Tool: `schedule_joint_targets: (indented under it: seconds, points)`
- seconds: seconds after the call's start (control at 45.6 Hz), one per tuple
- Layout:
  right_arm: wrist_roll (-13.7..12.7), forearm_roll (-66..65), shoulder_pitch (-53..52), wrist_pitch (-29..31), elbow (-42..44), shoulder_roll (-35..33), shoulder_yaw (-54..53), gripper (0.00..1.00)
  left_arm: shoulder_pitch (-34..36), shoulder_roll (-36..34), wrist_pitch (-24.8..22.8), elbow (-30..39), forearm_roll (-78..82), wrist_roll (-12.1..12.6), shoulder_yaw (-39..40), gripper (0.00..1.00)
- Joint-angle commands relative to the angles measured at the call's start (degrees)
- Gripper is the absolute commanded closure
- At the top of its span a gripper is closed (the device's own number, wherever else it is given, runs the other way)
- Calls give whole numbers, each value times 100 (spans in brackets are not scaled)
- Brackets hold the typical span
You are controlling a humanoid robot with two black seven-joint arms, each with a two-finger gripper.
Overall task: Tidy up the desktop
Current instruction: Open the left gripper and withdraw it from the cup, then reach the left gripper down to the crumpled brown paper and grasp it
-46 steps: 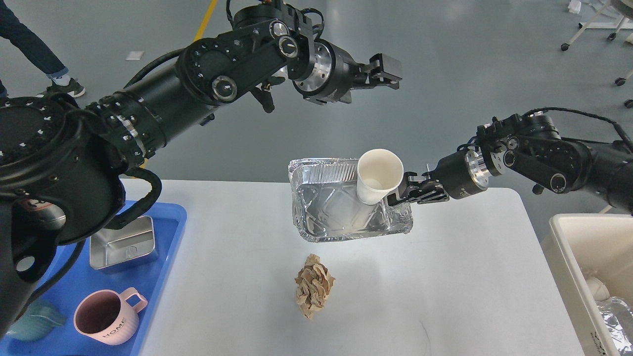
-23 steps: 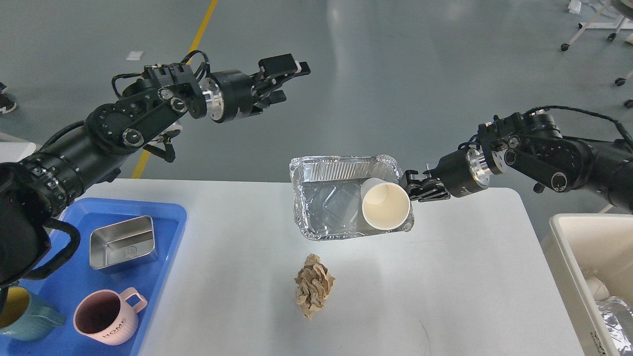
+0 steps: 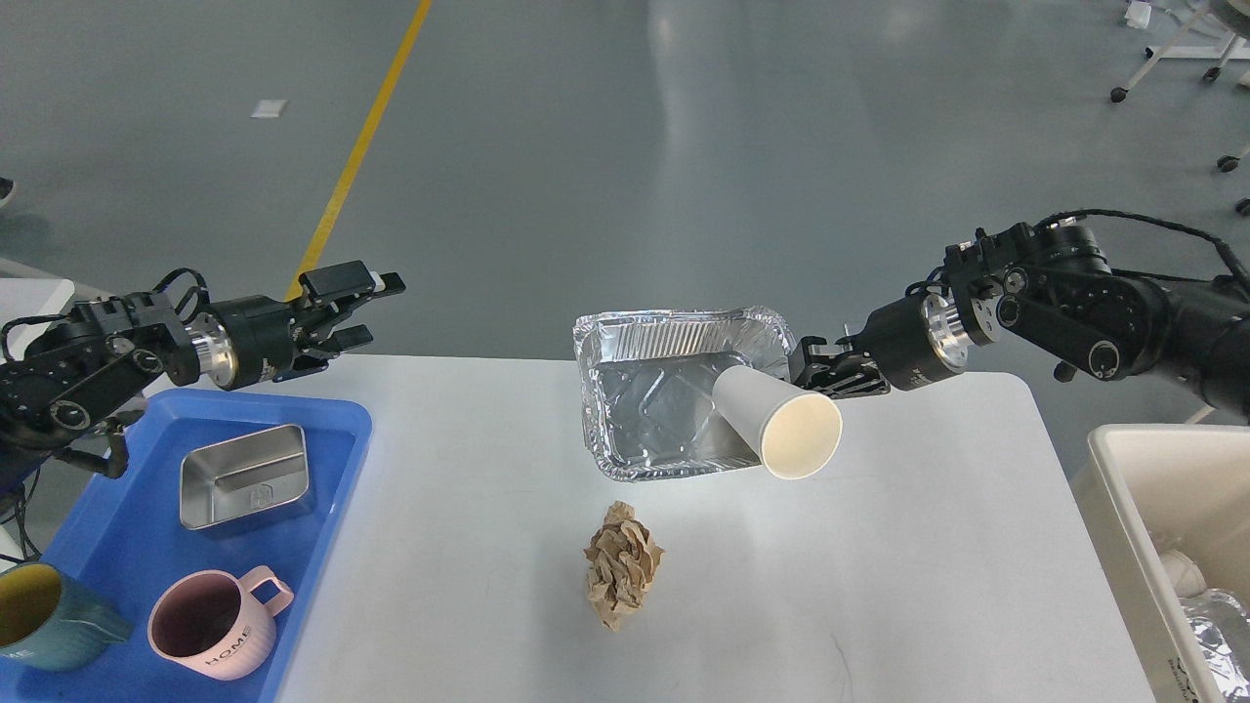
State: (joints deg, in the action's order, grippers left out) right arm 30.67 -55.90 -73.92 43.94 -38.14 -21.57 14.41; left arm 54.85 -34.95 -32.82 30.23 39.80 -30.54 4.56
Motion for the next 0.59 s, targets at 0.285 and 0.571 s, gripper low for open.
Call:
schedule_joint_targets:
  seconds: [0.285, 0.571]
  points:
    - [-17, 0, -70, 1, -1, 21, 0, 100, -440, -2138, -1006, 27, 301, -251, 1, 3]
    - [-26, 0, -184, -8, -1, 30, 18, 100, -415, -3667, -1087, 1633, 1170, -892, 116, 3]
